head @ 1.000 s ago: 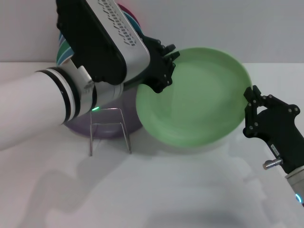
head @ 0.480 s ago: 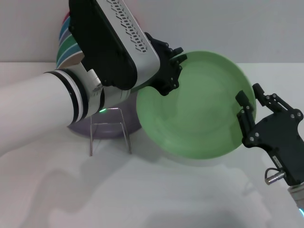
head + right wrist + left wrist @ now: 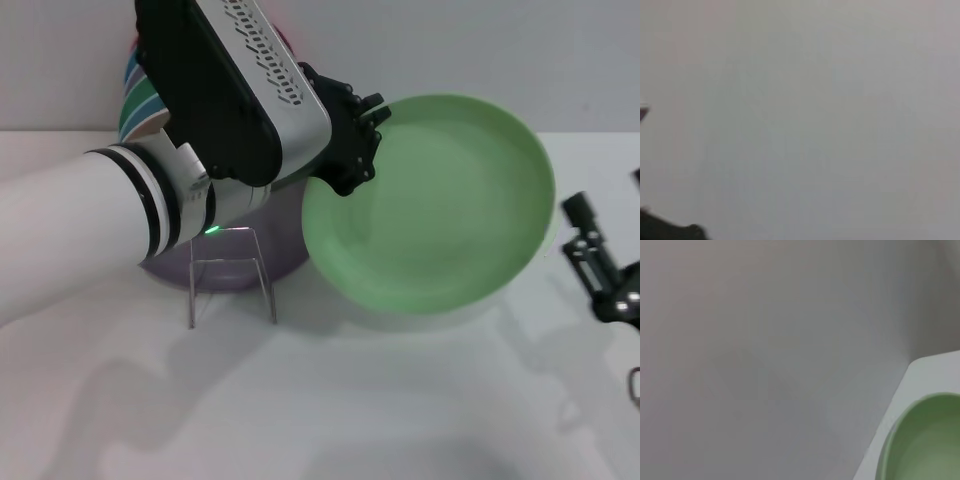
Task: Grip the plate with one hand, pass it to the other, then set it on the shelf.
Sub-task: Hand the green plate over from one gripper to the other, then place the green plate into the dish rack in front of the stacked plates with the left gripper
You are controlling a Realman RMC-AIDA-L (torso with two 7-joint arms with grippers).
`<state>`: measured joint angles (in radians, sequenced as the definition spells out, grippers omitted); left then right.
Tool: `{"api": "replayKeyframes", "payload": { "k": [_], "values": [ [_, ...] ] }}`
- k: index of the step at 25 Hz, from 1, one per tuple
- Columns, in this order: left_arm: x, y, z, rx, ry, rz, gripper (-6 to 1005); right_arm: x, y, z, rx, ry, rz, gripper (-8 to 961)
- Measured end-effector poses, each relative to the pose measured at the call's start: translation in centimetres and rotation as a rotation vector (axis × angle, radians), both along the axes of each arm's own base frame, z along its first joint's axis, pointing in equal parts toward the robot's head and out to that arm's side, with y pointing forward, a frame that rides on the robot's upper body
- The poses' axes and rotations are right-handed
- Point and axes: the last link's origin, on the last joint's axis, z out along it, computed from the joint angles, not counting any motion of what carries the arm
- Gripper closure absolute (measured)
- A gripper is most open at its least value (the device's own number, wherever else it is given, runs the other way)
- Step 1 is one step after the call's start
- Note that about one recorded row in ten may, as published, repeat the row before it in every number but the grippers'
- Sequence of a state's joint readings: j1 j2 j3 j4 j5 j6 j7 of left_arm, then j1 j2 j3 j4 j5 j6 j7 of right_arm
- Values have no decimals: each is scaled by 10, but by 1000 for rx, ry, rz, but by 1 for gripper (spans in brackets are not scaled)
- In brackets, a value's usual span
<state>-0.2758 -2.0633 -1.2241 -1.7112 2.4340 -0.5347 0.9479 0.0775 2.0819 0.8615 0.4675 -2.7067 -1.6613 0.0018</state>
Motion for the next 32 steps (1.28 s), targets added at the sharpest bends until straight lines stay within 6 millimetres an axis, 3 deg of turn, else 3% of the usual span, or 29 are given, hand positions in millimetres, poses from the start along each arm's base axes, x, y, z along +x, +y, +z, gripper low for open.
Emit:
{"api": "replayKeyframes", "payload": {
  "k": [2,8,12,16,20,25,26,32],
  "values": [
    [0,0,6,38,-29,-2,953,6,-4,7,37,21,-21,371],
    [-11,-6,42,310,-219,-15,955,22,-15,23,136,63,-87,236],
    [-14,-31,61,524,-350,-110,952,27,-17,27,134,85,-95,237],
    [-19,-68,64,637,-482,-276,949,28,-14,28,124,92,-89,238],
    [-47,-94,60,661,-653,-436,946,27,-13,28,124,91,-86,238],
    [-75,-91,55,663,-686,-403,942,28,-15,29,127,88,-81,237],
    [-94,-81,45,671,-640,-337,941,28,-15,30,128,87,-80,237],
    [-124,-65,31,650,-592,-269,937,29,-17,30,126,80,-76,238]
  ]
}}
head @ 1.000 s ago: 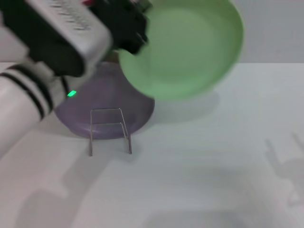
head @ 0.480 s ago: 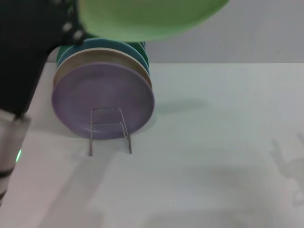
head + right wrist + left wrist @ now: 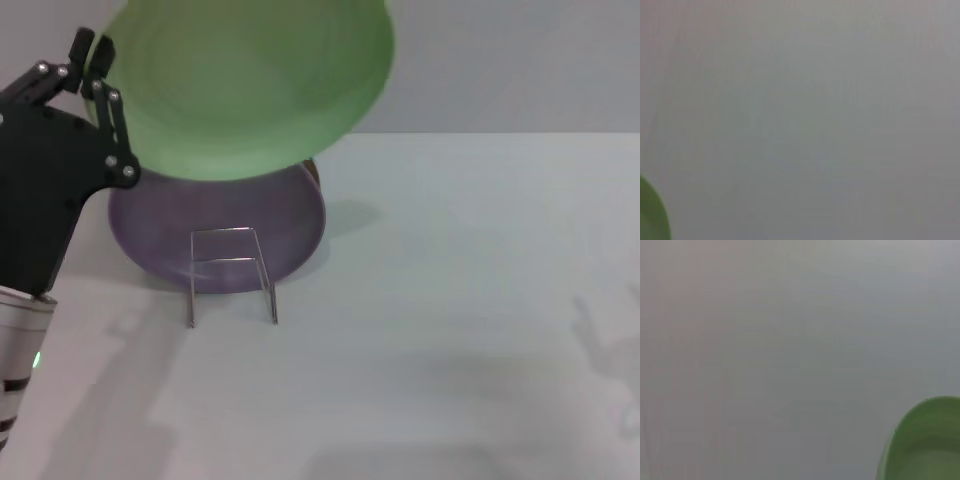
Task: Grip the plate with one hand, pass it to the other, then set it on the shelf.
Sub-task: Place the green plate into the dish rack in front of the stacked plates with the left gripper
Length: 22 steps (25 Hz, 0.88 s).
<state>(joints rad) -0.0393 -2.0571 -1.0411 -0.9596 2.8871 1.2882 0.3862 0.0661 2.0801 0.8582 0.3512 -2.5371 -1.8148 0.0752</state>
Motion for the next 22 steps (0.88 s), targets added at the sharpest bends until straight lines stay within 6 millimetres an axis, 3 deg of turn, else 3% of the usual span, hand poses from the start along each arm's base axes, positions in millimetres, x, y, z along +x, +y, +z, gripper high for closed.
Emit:
{"api": "replayKeyframes", "payload": {
  "k": [11,22],
  "values": [
    [-35,2,-1,-52,-24,47,928,0,0,-1,-8,7,2,237],
    [-51,4,-5,-76,9,25,920,-4,6,-1,-8,7,21,238]
  ]
}}
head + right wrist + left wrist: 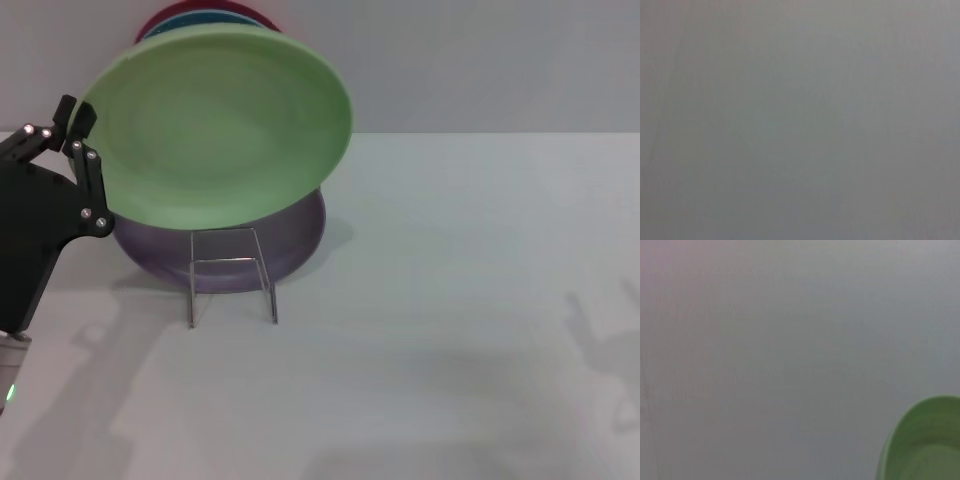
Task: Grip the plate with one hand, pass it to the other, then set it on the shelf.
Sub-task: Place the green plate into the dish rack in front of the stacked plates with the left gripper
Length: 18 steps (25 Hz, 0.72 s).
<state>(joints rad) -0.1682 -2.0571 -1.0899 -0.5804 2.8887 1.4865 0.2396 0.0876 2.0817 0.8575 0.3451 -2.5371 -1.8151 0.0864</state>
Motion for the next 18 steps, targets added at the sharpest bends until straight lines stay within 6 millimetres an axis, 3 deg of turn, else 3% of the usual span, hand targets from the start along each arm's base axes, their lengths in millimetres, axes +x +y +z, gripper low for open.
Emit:
{"api": "replayKeyframes", "payload": {
  "k": [18],
  "values": [
    [-14,10,2,-39,22,-19,906,-5,4,-1,-5,1,24,237]
  ]
}}
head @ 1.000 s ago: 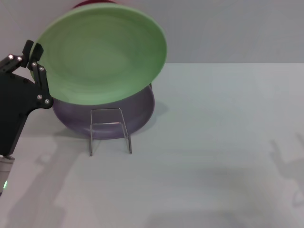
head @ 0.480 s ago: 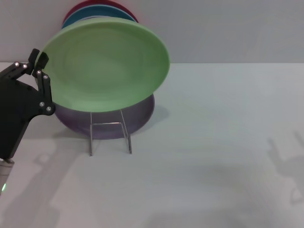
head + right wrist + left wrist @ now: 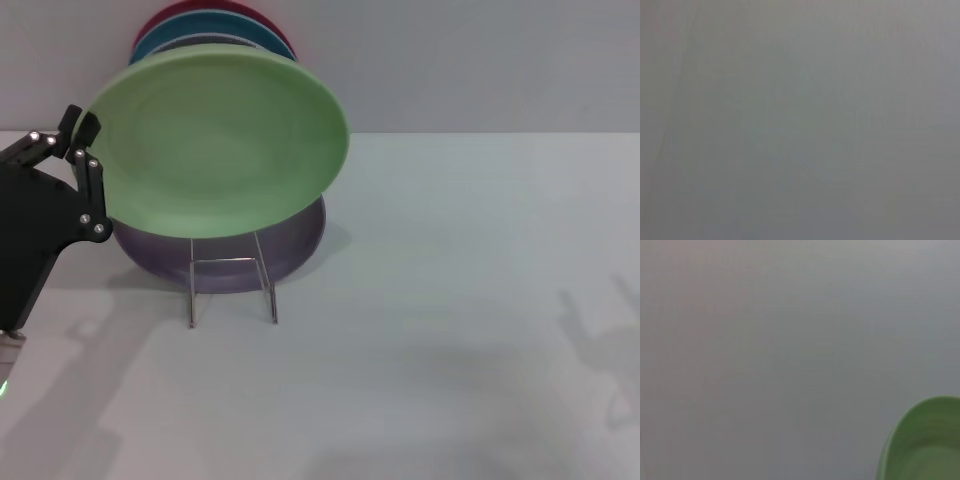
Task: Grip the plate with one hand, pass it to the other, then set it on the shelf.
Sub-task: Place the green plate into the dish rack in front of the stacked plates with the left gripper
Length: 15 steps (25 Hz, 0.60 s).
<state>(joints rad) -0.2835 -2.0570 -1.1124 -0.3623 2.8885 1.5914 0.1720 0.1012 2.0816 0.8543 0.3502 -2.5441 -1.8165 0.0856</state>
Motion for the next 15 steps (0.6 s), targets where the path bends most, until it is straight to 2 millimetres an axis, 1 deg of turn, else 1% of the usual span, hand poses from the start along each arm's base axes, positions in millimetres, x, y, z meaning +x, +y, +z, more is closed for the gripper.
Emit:
{"api": "replayKeyframes", "payload": {
  "k": [15],
  "values": [
    [-8,5,-3,-26,51,19,894,-4,-1,-3,-11,-4,26,237]
  ]
}}
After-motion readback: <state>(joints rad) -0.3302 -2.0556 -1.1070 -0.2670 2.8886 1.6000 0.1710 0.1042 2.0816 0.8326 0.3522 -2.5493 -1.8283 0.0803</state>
